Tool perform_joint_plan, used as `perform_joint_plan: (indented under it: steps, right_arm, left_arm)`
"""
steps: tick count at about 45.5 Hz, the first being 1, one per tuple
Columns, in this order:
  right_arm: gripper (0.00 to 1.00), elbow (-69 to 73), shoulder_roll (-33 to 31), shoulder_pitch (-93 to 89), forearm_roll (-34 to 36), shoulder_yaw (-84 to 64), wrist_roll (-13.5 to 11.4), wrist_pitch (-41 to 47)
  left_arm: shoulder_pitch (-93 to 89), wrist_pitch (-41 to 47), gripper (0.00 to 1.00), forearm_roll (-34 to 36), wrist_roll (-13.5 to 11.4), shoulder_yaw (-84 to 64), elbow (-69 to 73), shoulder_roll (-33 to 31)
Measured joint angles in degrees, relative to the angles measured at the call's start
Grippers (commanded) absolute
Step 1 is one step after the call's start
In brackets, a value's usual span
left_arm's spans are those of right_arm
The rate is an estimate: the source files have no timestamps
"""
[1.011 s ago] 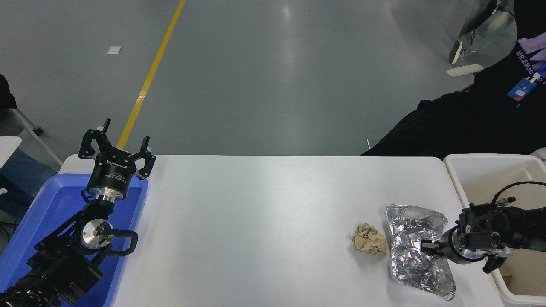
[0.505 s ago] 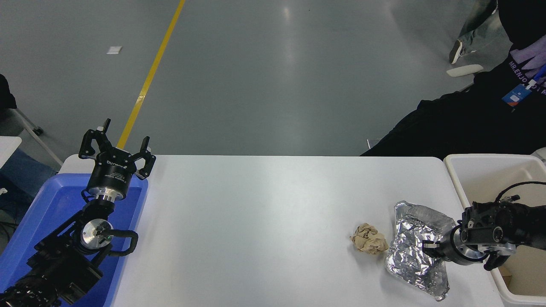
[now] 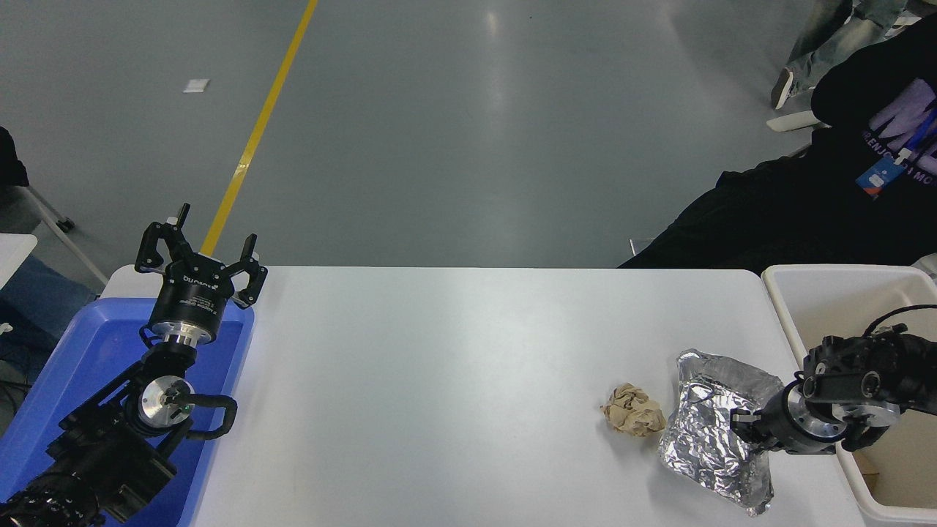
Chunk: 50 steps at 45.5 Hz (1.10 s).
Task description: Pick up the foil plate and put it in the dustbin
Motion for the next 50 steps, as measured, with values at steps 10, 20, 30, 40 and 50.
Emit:
perform_joint_plan:
  steps: [10, 20, 30, 40, 50]
  right_arm:
    - [0.00, 3.53, -3.90, 8.20, 0.55, -0.96, -0.06, 9.96]
    - [0.00, 5.81, -9.08, 24.36, 0.83, -2.73, -0.04, 22.08]
    - [0.00, 8.42, -12.80, 41.86, 1.84, -6.02, -0.04, 26.01]
    - [0.00, 13.72, -14.74, 59.02, 3.32, -10.79, -0.05, 27.46]
    - [0.00, 16.70, -14.15, 68.38, 4.98, -14.28, -0.06, 27.96]
  left_arm:
    - [-0.02, 0.01, 0.98, 0.01, 0.01, 0.09, 0.00, 0.00]
    - [-0.03, 0.01, 0.98, 0.02, 0.11, 0.15, -0.01, 0.00]
    - [0.03, 0.06, 0.98, -0.02, 0.11, 0.17, 0.01, 0.05]
    - [0.05, 0.06, 0.98, -0.04, 0.10, 0.17, 0.01, 0.07]
    - [0.06, 0.06, 0.98, -0.05, 0.09, 0.13, 0.01, 0.07]
